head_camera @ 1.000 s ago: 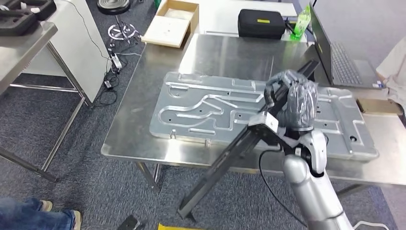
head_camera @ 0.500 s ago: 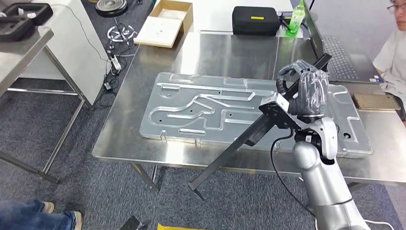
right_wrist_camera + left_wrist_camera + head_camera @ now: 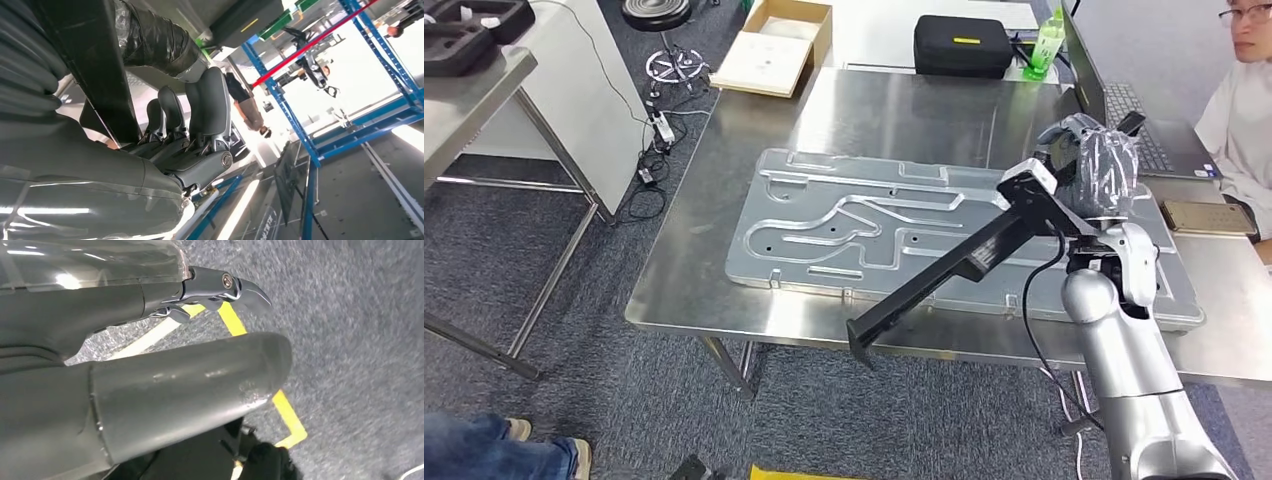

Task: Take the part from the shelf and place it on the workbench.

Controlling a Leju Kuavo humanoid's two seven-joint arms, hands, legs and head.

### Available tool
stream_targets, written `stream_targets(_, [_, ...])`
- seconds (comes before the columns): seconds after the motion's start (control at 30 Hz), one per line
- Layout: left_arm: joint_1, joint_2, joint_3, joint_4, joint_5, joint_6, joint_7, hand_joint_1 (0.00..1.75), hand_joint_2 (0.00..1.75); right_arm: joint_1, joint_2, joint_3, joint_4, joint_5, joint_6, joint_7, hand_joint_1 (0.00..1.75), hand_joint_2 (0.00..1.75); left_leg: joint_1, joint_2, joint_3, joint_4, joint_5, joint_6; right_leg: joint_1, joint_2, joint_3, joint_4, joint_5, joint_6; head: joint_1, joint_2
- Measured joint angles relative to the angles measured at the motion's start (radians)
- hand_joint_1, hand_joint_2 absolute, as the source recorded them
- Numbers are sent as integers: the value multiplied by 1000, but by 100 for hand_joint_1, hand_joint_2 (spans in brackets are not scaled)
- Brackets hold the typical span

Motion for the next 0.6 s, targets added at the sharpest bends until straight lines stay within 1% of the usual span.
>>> stream_targets(0.07, [0,0,0,0,4,0,0,0,0,-4,-8,-10,18,-6,-6,7,175,175,-1,0,0,0,1,3,-4,0,-55,120,-60,8,0,0])
stream_targets(0.1, [1,0,0,0,6,0,0,0,0,-5,-11,-16,30,-10,-11,11,175,175,-1,0,-1,0,1,3,-7,-1,-80,172,-77,12,0,0])
stream_targets(0.13, [3,0,0,0,7,0,0,0,0,-4,-14,-23,43,-14,-16,16,175,175,0,0,-1,1,0,3,-11,-1,-92,194,-76,15,0,0])
stream_targets(0.17, [4,0,0,0,8,1,0,0,0,-3,-16,-31,54,-18,-24,20,175,175,0,0,-1,2,0,2,-14,-2,-86,179,-55,17,0,0])
stream_targets(0.2, [4,0,0,0,9,2,0,0,0,-4,-18,-39,64,-21,-31,25,175,175,1,0,0,4,-2,0,-18,-3,-62,128,-22,19,0,0])
stream_targets(0.23, [4,0,0,0,9,3,0,0,0,-5,-20,-48,71,-25,-39,29,175,175,1,0,0,6,-4,-4,-21,-4,-30,60,10,21,0,0])
stream_targets(0.27, [4,0,0,0,10,4,0,0,0,-7,-22,-58,78,-29,-46,32,175,175,0,-1,-2,10,-7,-8,-21,-5,0,-1,31,20,0,0])
stream_targets(0.3, [4,0,0,0,10,6,-1,0,0,-9,-24,-68,85,-33,-53,35,175,175,-2,-2,-3,12,-8,-13,-19,-5,19,-42,42,17,0,0])
stream_targets(0.33, [5,0,0,0,11,8,-1,0,0,-9,-25,-78,92,-38,-60,37,175,175,-3,-2,-5,12,-8,-18,-17,-5,26,-60,41,14,0,0])
stream_targets(0.37, [5,1,0,0,11,9,-1,0,0,-7,-26,-88,99,-45,-66,38,175,175,-5,-2,-5,11,-8,-23,-13,-3,27,-62,40,8,0,0])
stream_targets(0.4, [6,1,0,0,10,10,-1,0,0,-4,-28,-98,105,-54,-70,36,175,175,-5,-2,-5,10,-8,-28,-14,-2,26,-63,41,1,-1,0])
stream_targets(0.43, [7,1,0,0,10,11,-1,0,0,-2,-28,-106,111,-62,-72,32,175,175,-4,-2,-6,14,-13,-32,-15,-2,27,-65,42,-5,-1,0])
stream_targets(0.47, [7,1,0,0,10,12,-2,0,0,0,-29,-113,114,-69,-73,27,175,175,-3,-2,-13,31,-27,-36,-16,-2,28,-67,43,-11,-1,0])
stream_targets(0.5, [7,1,0,0,10,12,-2,0,0,2,-29,-119,116,-74,-74,21,175,175,-2,-2,-27,65,-50,-39,-17,-2,30,-70,44,-18,-1,0])
stream_targets(0.53, [7,1,0,0,10,12,-3,0,0,5,-29,-124,117,-79,-74,16,175,175,-1,-2,-51,119,-79,-40,-15,-2,31,-70,44,-23,-1,0])
stream_targets(0.57, [8,1,0,0,10,12,-4,0,0,10,-30,-129,117,-87,-74,9,175,175,-1,-2,-81,184,-110,-41,-12,-2,31,-70,43,-27,-1,0])
stream_targets(0.6, [9,1,0,0,10,12,-5,0,0,17,-30,-133,117,-97,-73,2,175,175,-1,-2,-109,243,-132,-40,-8,-2,31,-68,42,-30,0,0])
